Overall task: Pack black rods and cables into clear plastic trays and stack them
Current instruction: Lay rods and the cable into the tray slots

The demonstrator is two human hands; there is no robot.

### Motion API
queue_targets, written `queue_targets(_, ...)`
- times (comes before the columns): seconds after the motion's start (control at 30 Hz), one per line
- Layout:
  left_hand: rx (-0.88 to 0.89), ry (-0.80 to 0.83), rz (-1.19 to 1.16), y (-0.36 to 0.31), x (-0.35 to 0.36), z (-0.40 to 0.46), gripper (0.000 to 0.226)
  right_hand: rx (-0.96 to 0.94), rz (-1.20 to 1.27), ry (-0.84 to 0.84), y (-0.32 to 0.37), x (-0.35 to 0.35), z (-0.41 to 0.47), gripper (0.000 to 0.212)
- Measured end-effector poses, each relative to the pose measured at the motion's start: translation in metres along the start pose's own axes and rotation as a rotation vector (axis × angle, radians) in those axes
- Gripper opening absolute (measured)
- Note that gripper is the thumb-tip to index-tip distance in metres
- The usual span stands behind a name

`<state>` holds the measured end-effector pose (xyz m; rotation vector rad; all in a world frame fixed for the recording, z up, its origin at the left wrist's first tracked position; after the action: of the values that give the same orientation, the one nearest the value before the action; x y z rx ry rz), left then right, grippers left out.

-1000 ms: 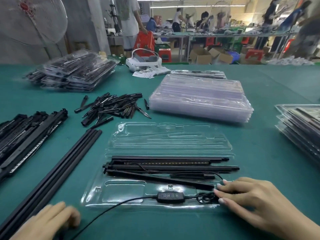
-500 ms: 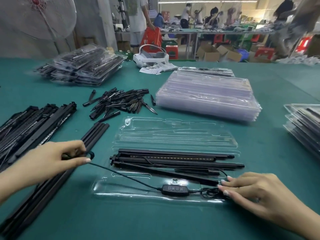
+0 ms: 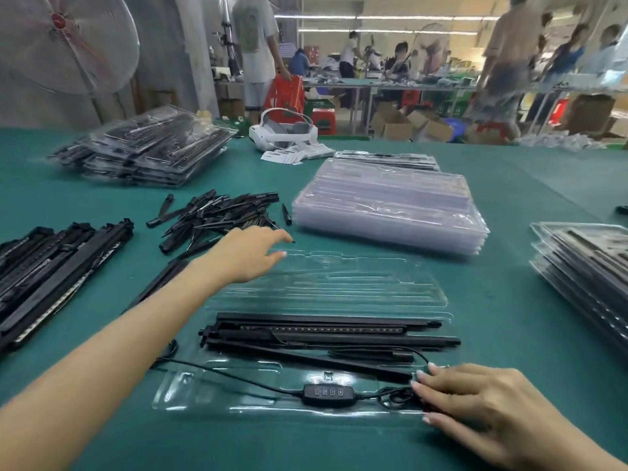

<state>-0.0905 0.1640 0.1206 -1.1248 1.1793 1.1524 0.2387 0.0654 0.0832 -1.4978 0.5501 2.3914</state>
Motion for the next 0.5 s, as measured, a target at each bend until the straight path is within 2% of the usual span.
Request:
queue_targets(0.07, 0.002, 0.118, 0.047, -0.007, 0.022, 0.031, 0.048, -0.008, -0.072, 0.003, 0.002, -0.001, -0.004, 0.042)
queue_targets(0.13, -0.054, 0.241, -0.001, -0.006, 0.047, 0.051, 0.053, -0.048, -0.193, 0.007, 0.001, 0.004, -0.009, 0.048)
queue_targets(0.2, -0.136, 0.27, -0.066, -0.005, 0.064, 0.061, 0.054, -0.081, -0.312, 0.009, -0.002, 0.01, -0.013, 0.055)
queue_targets(0.33, -0.19, 0.021, -0.129, -0.012, 0.043, 0.068, 0.04, -0.091, -0.372, -0.045, -0.007, 0.012, -0.015, 0.053)
queue_targets(0.43, -0.073, -0.278, -0.159, -0.026, -0.014, 0.052, 0.037, -0.063, -0.322, -0.047, -0.009, 0.009, -0.015, 0.049)
queue_targets(0.5, 0.017, -0.421, -0.134, -0.045, -0.049, 0.029, 0.045, -0.02, -0.278, -0.02, -0.011, 0.008, -0.016, 0.048)
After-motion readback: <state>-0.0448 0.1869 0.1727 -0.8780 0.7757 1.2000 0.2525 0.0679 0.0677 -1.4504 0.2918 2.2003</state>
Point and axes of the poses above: each hand's wrist, its own z-axis towards the middle knuckle, its own x-axis out of the palm, y = z × x, the point moved 4 cm from there along z, towards the middle knuckle, and after that the axes turned 1 degree about -x, right-handed, at the moved point
